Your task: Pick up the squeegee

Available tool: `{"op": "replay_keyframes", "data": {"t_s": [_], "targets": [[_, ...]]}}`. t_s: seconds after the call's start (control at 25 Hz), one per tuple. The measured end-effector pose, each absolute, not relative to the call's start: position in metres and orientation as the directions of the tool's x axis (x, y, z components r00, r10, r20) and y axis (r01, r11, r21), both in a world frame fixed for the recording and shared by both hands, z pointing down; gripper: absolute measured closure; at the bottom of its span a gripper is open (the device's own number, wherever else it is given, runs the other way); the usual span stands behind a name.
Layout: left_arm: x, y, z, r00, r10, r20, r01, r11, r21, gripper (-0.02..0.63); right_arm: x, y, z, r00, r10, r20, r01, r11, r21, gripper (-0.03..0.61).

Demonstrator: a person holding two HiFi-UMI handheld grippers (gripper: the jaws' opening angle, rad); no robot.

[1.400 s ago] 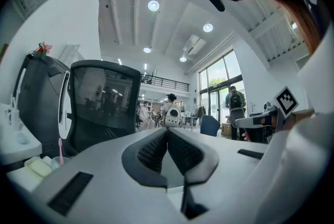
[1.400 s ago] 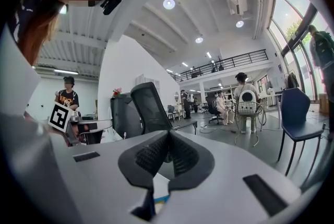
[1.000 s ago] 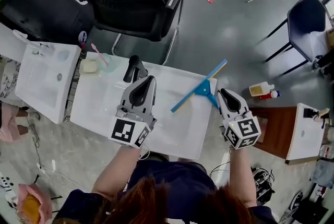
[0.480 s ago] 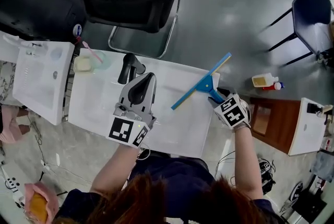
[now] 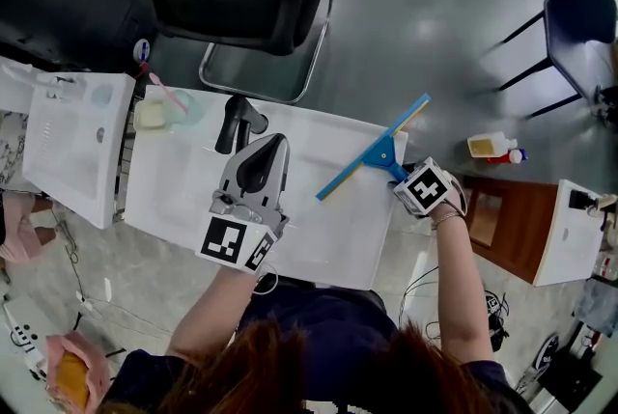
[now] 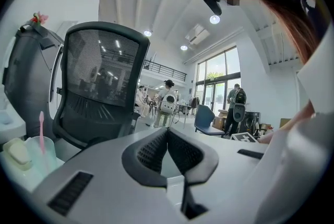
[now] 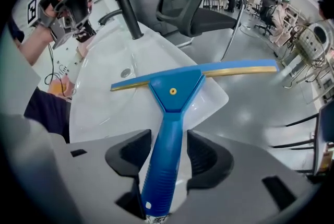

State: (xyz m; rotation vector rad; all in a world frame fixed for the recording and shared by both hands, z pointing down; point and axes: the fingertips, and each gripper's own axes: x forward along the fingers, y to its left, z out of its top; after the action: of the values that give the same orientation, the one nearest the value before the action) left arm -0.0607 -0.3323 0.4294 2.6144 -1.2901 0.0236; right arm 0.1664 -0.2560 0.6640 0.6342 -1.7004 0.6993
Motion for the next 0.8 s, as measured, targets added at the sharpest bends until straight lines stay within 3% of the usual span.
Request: {"op": "replay_keyframes", "data": {"t_s": [0.16,0.36,0.8], "targets": [[-0.067,-0.334,0.432,0.601,-0.79,0.118,-0.795,-0.575,0.193,0.594,0.166,-0.255,0.666,-0.249,-0.007,0.968,-0.75,0.634,-0.188,0.358],[-0.069,-0.335,0.432,0.596,-0.794,0.119,-0.798,-0.57,0.192,0.594,0.169,-0.253,0.664,-0.305,-0.014,0.952,-0.788,0.565,-0.244,0.425],[-0.073,-0.333,0.426,0.587,-0.803,0.104,-0.805,-0.564,0.185,0.594,0.157,-0.246,0.642,-0.503,-0.13,0.854,-0.805,0.43,-0.408,0.425]]}}
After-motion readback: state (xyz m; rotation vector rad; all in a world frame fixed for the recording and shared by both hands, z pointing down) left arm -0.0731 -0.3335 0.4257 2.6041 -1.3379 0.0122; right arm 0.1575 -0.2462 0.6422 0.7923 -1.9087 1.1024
